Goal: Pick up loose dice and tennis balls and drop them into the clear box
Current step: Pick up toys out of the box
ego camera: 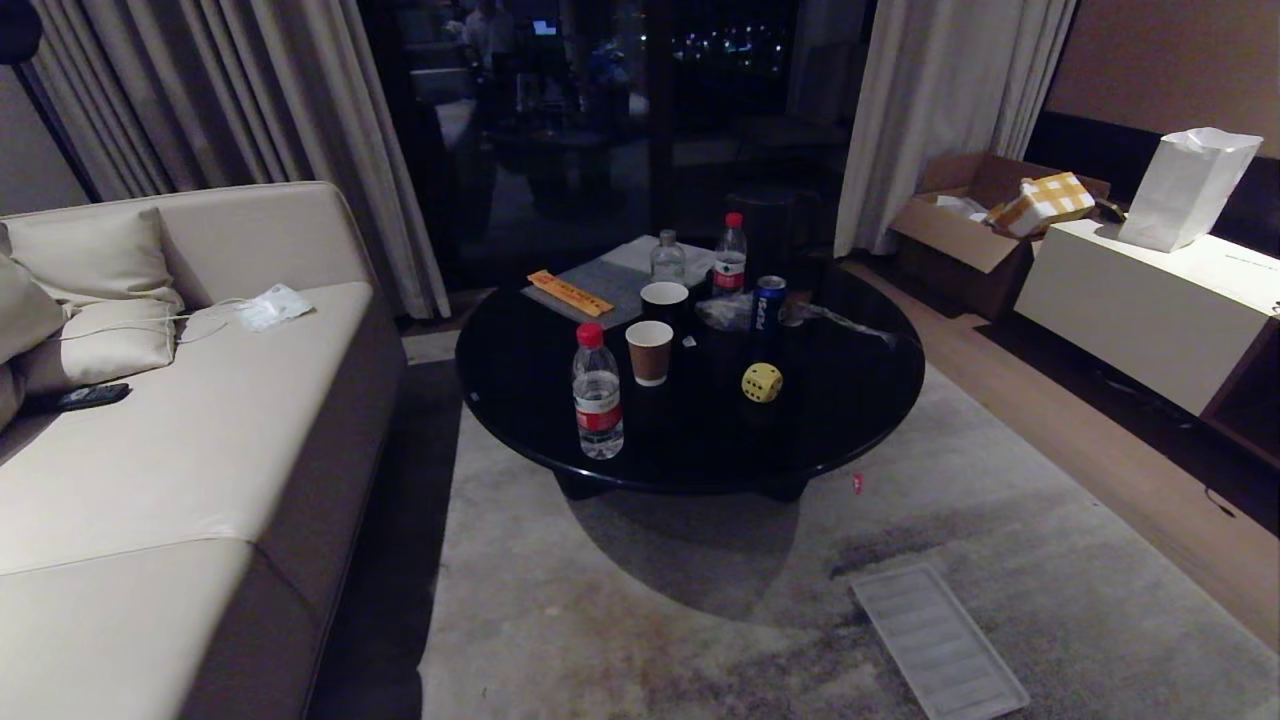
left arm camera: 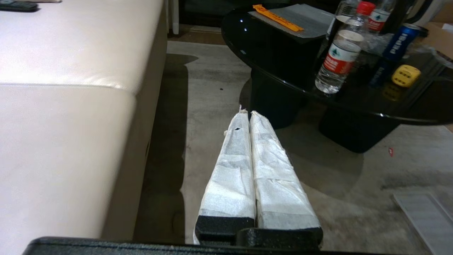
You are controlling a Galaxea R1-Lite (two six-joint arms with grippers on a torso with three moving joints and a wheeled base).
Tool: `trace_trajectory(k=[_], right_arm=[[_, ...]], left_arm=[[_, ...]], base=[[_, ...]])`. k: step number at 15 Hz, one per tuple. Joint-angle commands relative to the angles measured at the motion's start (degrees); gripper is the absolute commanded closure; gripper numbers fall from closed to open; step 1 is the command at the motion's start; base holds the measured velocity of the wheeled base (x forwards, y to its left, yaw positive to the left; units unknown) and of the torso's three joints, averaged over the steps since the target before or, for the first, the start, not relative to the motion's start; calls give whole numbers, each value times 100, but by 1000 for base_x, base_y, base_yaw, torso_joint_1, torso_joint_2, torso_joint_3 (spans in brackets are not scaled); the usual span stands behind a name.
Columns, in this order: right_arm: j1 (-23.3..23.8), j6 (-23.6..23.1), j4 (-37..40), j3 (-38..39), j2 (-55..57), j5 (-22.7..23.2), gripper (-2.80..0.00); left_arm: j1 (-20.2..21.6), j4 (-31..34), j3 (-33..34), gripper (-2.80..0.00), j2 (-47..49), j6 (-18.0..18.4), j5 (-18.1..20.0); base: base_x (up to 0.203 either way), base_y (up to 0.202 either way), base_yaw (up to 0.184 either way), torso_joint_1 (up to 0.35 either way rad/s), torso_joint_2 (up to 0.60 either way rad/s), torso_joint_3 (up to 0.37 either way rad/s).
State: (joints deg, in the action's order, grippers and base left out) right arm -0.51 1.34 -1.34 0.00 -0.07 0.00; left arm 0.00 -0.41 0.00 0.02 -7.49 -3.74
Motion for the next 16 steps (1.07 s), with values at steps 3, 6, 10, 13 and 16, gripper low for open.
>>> trace_trajectory(k=[3,6,10,13,16], right_arm=[[-2,-2,2,62,7,0,0],[-2,7,2,62,7,0,0],[-2,7,0,62,7,-6,0],[-2,7,-2,62,7,-9,0],[-2,7,-7,62,7,-9,0]], left_arm=[[0,-3,9,0,6,-7,-4],[0,-3,9,0,6,-6,-4],[0,-3,9,0,6,2,-4],[0,-3,7,0,6,7,-4],[0,-3,9,0,6,2,-4]], base=[[181,0,0,3,4,5],[183,0,2,2,3,4],[180,0,-2,1,2,1],[183,0,-1,3,2,2],[183,0,-1,1,2,1]])
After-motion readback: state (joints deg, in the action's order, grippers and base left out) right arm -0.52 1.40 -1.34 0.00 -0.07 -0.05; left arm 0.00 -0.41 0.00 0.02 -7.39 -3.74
